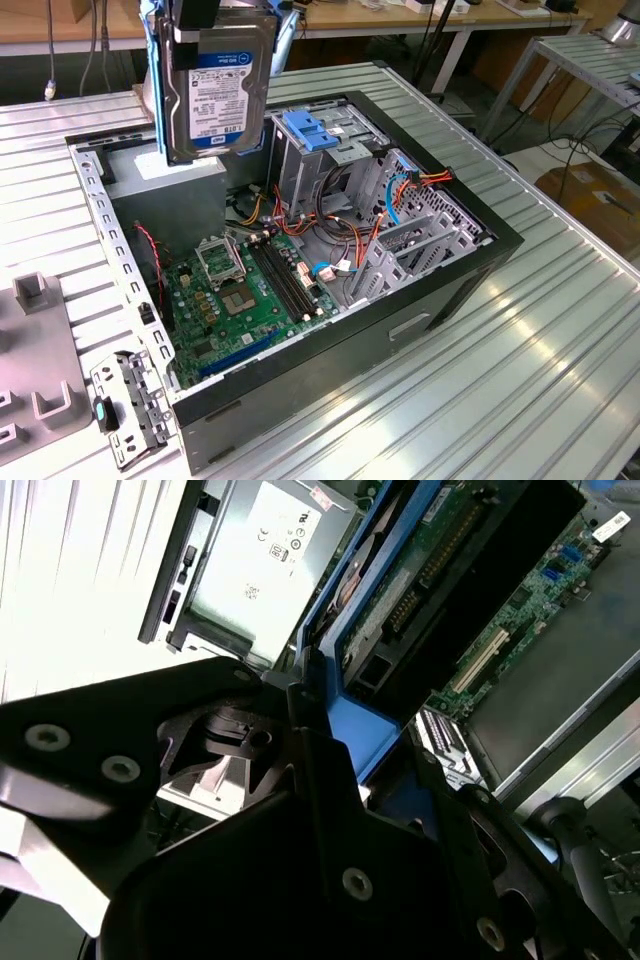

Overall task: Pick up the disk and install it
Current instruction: 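Pick up the disk, then insert the disk into the insertion slot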

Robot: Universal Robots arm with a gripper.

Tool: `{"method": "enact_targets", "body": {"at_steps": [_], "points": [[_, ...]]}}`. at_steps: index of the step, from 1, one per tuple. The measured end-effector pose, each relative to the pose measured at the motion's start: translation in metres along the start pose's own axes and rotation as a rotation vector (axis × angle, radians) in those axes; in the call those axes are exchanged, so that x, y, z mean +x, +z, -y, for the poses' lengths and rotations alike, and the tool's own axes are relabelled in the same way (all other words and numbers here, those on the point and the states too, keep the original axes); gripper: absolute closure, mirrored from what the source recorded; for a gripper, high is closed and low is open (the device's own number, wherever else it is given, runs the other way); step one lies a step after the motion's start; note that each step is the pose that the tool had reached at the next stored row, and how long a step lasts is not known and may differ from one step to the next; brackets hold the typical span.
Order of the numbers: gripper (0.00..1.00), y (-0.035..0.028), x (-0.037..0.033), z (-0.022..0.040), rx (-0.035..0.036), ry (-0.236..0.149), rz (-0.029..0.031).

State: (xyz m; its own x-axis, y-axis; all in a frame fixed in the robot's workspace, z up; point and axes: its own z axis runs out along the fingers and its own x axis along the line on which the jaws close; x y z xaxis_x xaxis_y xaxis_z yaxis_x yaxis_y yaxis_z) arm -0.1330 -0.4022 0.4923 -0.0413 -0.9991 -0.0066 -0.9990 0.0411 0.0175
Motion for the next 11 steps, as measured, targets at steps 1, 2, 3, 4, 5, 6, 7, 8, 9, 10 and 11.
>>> {"method": "enact_targets", "body": {"at_steps": [1, 2, 3, 4, 5, 6, 7, 8, 9, 10, 11], "points": [[0.63, 0.0, 0.0, 0.0, 0.0001, 0.0, 0.0], [0.63, 0.0, -0.0001, 0.0004, 0.0, 0.0, 0.0], [0.63, 0.0, 0.0, 0.0008, 0.0, 0.0, 0.0001], [0.63, 0.0, 0.0, 0.0008, 0.0001, 0.0, 0.0001], [0.63, 0.0, 0.0001, 0.0008, 0.0, 0.0, 0.0001], [0.63, 0.0, 0.0004, 0.0008, 0.0, 0.0, 0.0], [0.63, 0.0, 0.0005, 0.0008, 0.0001, 0.0, 0.0001], [0.63, 0.0, 0.0006, 0.0008, 0.0, 0.0, 0.0001], [0.63, 0.0, 0.0011, 0.0008, 0.0, 0.0, 0.0], [0.63, 0.0, 0.0014, 0.0008, 0.0, 0.0, 0.0001], [0.63, 0.0, 0.0016, 0.0008, 0.0001, 0.0, 0.0001]]}}
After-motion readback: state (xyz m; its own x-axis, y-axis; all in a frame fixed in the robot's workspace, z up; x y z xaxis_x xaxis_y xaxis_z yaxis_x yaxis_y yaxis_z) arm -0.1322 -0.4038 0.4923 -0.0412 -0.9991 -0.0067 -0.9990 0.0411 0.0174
